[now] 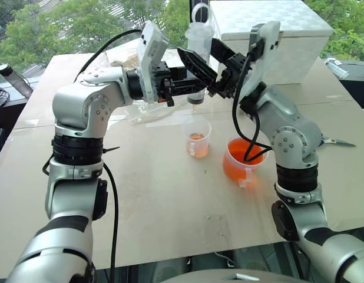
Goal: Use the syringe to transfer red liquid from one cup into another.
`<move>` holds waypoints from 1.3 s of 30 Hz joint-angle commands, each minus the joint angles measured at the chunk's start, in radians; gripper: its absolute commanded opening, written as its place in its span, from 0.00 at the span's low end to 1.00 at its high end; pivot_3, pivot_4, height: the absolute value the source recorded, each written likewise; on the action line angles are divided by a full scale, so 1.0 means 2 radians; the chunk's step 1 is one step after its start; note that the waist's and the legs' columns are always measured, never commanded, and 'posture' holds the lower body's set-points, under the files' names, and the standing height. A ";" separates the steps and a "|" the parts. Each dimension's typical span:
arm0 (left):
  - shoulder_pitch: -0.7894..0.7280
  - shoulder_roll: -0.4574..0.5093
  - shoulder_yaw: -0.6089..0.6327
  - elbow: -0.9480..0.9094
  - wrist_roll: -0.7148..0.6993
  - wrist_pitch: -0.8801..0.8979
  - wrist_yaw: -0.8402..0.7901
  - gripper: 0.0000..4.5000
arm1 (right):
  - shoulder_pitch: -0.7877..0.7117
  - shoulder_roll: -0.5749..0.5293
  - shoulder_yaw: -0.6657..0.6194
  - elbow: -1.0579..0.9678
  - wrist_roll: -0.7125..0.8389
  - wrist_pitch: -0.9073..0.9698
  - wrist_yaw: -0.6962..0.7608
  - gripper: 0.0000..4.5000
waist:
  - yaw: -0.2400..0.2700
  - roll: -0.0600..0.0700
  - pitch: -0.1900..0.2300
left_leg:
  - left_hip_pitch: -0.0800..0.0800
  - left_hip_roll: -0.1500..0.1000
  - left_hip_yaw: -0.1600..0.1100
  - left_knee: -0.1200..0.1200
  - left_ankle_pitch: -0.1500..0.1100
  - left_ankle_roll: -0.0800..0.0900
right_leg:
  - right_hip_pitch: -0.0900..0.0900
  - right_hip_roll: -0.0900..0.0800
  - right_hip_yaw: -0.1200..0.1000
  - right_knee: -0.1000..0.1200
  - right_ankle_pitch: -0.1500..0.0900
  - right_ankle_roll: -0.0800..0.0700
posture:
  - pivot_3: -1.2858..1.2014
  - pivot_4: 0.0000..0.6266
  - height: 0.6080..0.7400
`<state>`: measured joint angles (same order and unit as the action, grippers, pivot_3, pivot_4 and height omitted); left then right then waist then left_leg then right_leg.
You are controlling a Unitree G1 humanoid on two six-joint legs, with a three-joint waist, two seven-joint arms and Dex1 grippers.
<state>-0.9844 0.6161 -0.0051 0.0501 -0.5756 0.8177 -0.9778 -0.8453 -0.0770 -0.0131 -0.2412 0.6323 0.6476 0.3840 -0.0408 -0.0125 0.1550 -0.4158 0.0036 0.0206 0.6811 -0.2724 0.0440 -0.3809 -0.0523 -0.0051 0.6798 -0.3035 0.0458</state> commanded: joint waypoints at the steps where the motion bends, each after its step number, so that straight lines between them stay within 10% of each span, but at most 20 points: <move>1: -0.021 0.013 0.036 -0.029 -0.016 0.019 0.021 0.34 | 0.009 -0.030 -0.028 -0.050 0.053 0.030 0.019 0.89 | 0.001 0.000 0.000 | 0.000 0.000 0.000 0.000 0.000 0.000 | 0.000 0.000 0.000 0.000 0.000 0.000 | 0.52 0.24 1.00; 8: 0.019 0.119 0.129 -0.118 -0.078 0.195 0.081 0.34 | 0.081 -0.241 -0.130 -0.041 0.121 0.117 0.110 0.89 | 0.003 0.000 0.000 | 0.000 0.000 0.000 0.000 0.000 0.000 | 0.000 -0.001 0.000 -0.001 0.000 0.000 | 0.52 0.24 1.00; 16: 0.270 0.218 0.231 -0.228 -0.060 0.280 0.127 0.34 | 0.253 -0.410 -0.206 -0.007 0.107 0.085 0.266 0.89 | 0.003 0.000 0.000 | 0.001 0.001 0.001 -0.005 0.000 0.000 | 0.000 -0.001 0.001 -0.002 0.000 0.000 | 0.52 0.24 1.00; 28: 0.466 0.093 0.212 -0.243 -0.007 0.103 0.161 0.34 | 0.422 -0.356 -0.152 0.053 -0.054 -0.161 0.331 0.89 | 0.019 0.000 -0.002 | 0.002 0.001 0.001 -0.003 0.000 0.000 | 0.001 -0.002 0.001 -0.003 0.000 0.000 | 0.52 0.24 1.00; 29: 0.462 0.090 0.210 -0.236 -0.004 0.090 0.163 0.58 | 0.422 -0.353 -0.151 0.054 -0.057 -0.165 0.330 0.91 | 0.019 0.001 -0.002 | 0.003 0.001 0.001 -0.003 0.000 0.000 | 0.002 -0.002 0.002 -0.003 0.000 0.000 | 0.52 0.24 1.00; 33: 0.454 0.080 0.225 -0.232 0.007 0.047 0.178 1.00 | 0.444 -0.347 -0.151 0.051 -0.066 -0.191 0.335 0.91 | 0.020 0.001 -0.002 | 0.003 0.001 0.001 -0.003 0.000 0.000 | 0.002 -0.002 0.001 -0.002 0.000 -0.001 | 0.52 0.24 1.00; 39: 0.513 0.061 0.279 -0.291 -0.024 0.031 0.173 1.00 | 0.485 -0.335 -0.163 0.049 -0.061 -0.210 0.330 0.91 | 0.019 0.001 -0.002 | 0.002 0.001 0.001 -0.003 0.000 0.000 | 0.002 -0.002 0.001 -0.005 0.000 0.000 | 0.52 0.24 1.00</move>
<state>0.0260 0.7424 0.5010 -0.4669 -0.5931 0.9030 -0.6286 0.1194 -0.7459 -0.2934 -0.1189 0.4940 0.2552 1.0457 -0.0035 -0.0112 0.1510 -0.4123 0.0049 0.0224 0.6745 -0.2731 0.0446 -0.3772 -0.0566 -0.0024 0.6700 -0.3035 0.0449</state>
